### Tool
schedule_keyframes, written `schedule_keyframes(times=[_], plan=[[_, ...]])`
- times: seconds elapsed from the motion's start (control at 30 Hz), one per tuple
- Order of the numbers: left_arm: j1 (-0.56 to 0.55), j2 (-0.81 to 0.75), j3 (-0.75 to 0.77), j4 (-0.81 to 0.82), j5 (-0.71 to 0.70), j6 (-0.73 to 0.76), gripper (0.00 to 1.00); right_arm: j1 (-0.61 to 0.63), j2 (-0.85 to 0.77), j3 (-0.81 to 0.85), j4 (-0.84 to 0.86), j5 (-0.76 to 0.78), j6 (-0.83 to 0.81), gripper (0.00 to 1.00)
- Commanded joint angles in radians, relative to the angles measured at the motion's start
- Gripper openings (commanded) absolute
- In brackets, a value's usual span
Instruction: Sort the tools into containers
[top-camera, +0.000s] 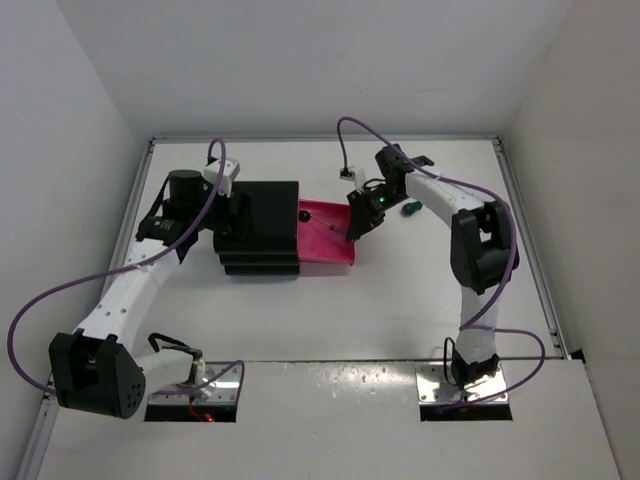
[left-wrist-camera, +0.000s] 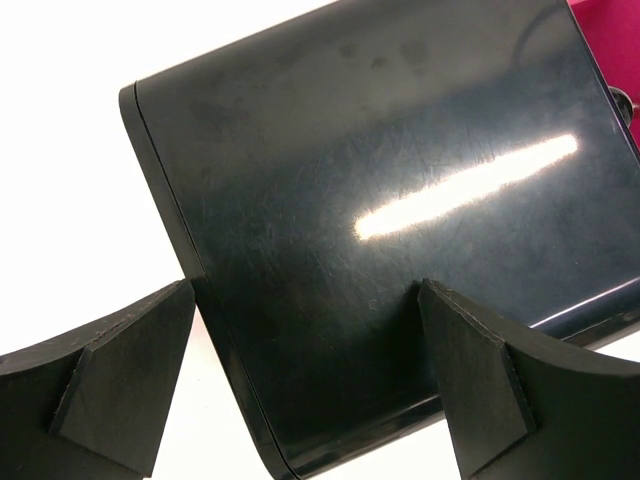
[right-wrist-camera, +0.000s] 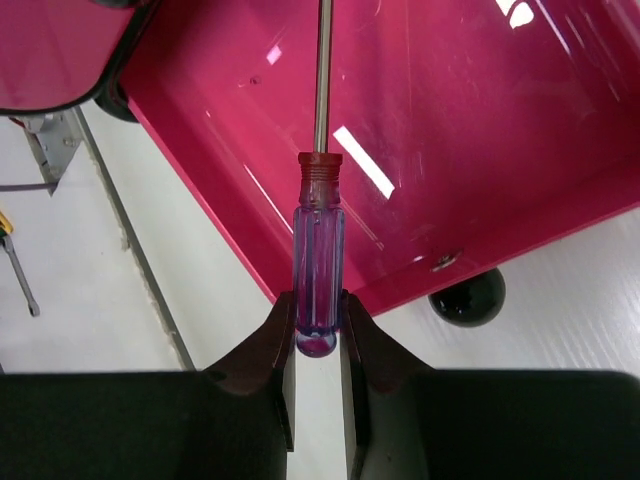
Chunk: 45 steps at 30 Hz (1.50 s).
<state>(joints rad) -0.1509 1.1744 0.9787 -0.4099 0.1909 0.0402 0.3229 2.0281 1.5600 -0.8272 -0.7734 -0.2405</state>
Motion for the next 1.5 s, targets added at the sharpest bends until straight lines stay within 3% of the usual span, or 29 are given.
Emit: schedule_keyframes(times=[0.0,0.27,0.7,0.9,1.07,1.13,1.47], plan=[[-0.012,0.048,-0.026,-0.125,0.045,0.010,0.99,0.019,0.006,0.035,0.060,-0.047,0.040,0.00],[-0.012,0.057,-0.017,-0.125,0.045,0.010,0.99,0.062,0.026,0.025,0.080,-0.024,0.040,0.03],[-0.012,0.057,-0.017,-0.125,0.045,0.010,0.99,0.062,-0.022,-0.003,0.143,-0.016,0.070,0.49],[-0.012,0.057,-0.017,-0.125,0.045,0.010,0.99,-0.025,-0.117,-0.024,0.224,-0.220,0.222,0.47],[-0.012,0.057,-0.017,-0.125,0.045,0.010,0.99,-0.178,-0.147,-0.188,0.454,-0.490,0.600,0.46],[-0.012,0.048,-0.017,-0.125,0.045,0.010,0.99,-0.206,-0.129,-0.244,0.548,-0.529,0.676,0.45],[-0.012,0.048,-0.017,-0.125,0.045,0.001,0.99,-0.258,0.053,-0.359,0.484,-0.573,0.673,0.45]])
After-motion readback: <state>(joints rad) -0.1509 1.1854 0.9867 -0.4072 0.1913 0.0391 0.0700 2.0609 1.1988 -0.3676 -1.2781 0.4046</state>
